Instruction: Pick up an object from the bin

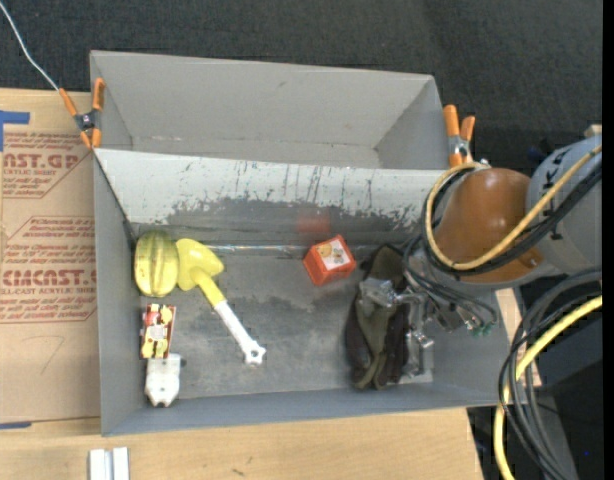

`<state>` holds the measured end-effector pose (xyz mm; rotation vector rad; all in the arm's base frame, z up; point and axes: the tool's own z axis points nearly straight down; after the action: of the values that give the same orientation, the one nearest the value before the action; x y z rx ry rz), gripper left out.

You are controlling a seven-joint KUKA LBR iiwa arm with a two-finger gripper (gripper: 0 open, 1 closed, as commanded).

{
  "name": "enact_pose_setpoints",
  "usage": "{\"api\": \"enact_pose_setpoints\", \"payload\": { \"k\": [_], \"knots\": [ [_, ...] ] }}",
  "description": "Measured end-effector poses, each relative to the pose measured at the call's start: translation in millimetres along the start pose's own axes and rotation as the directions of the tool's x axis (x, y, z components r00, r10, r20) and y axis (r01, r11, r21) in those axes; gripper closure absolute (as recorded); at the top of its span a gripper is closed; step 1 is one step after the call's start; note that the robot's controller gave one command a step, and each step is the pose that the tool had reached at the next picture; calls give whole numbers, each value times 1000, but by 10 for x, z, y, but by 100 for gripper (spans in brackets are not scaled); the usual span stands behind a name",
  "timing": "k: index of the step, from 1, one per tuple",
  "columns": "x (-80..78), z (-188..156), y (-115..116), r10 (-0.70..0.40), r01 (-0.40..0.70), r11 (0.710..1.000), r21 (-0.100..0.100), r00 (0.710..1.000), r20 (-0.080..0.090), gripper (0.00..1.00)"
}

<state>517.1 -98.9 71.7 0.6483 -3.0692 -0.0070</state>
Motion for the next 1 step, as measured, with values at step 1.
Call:
{"api": "enact_pose_setpoints", "payload": {
  "k": [1],
  "knots": [
    [-8, 8, 31, -555, 555, 832, 17, 832, 7, 0]
  ]
}}
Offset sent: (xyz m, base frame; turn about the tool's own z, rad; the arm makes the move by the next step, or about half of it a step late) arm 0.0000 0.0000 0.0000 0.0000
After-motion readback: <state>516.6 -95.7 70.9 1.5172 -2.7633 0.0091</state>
